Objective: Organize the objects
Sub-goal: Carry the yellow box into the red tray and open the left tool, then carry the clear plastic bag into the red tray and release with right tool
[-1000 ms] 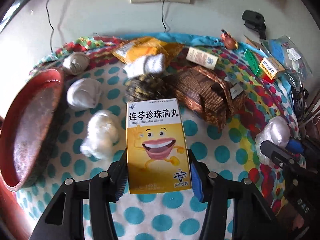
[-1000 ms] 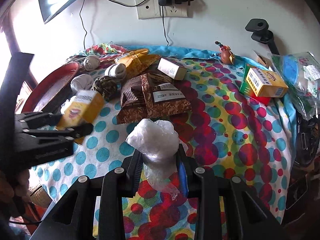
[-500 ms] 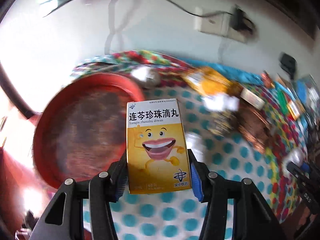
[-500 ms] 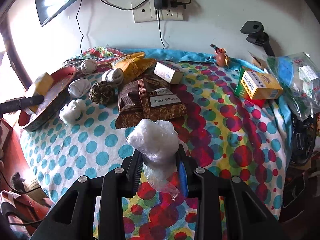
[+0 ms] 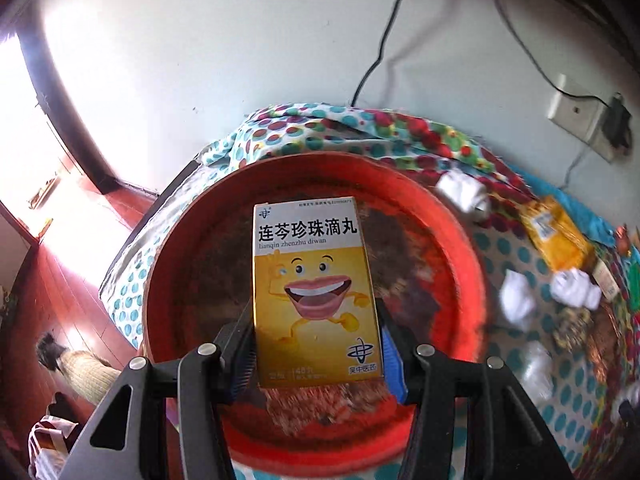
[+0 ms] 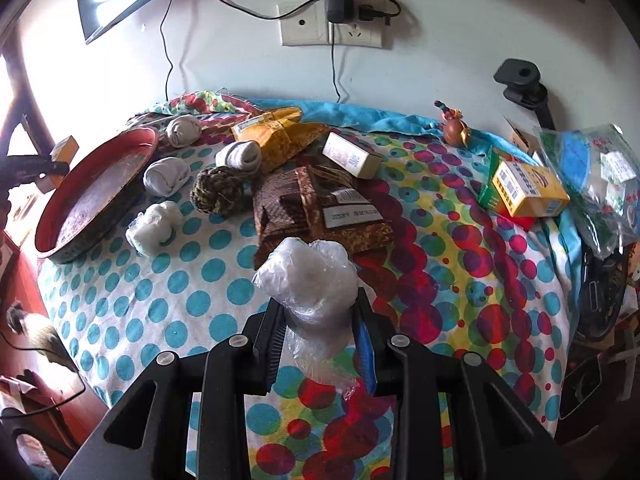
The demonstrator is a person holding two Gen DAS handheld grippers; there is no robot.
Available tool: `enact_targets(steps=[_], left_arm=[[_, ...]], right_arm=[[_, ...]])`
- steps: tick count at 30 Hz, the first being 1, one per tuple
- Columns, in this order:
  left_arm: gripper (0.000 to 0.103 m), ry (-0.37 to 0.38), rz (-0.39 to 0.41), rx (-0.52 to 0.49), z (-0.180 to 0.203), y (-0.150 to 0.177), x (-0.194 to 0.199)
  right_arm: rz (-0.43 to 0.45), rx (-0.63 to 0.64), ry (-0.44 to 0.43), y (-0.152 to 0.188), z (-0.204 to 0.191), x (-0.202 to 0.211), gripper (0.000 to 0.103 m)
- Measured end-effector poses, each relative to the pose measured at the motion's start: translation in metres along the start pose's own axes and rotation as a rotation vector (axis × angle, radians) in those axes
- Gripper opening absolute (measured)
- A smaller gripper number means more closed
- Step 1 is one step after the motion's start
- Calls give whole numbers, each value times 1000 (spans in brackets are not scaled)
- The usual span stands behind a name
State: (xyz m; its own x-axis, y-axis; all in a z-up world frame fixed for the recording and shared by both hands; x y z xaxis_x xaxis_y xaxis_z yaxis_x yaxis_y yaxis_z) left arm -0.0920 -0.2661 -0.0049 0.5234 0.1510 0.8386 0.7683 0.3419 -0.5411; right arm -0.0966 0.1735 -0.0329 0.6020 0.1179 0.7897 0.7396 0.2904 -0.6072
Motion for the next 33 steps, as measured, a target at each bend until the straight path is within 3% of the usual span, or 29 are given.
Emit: enact_targets(steps=[19, 28, 33], left_arm=[[55, 25, -115, -5, -25, -5, -68], [55, 47, -85, 4, -29, -3, -50], [55, 67, -54, -22, -20, 2, -23]], right_arm=[[28, 71, 11, -27, -46, 8, 30], [39, 117, -21, -37, -72, 9, 30], [45, 123, -98, -50, -94, 13, 30]])
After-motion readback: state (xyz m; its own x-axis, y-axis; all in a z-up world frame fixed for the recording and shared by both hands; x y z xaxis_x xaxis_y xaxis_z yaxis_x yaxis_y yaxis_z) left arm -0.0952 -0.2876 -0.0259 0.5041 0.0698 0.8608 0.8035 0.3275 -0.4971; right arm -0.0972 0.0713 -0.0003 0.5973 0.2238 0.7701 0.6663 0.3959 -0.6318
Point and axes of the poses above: each gripper's, at about its wrist camera, not at the fingertips, and x roughly against the way its jaws point, z to its right, y to its underside, the point moved 3 cm from there along -x, roughly the way its jaws point, and after that the axes turned 9 degrees about y, right-handed, at the moved point
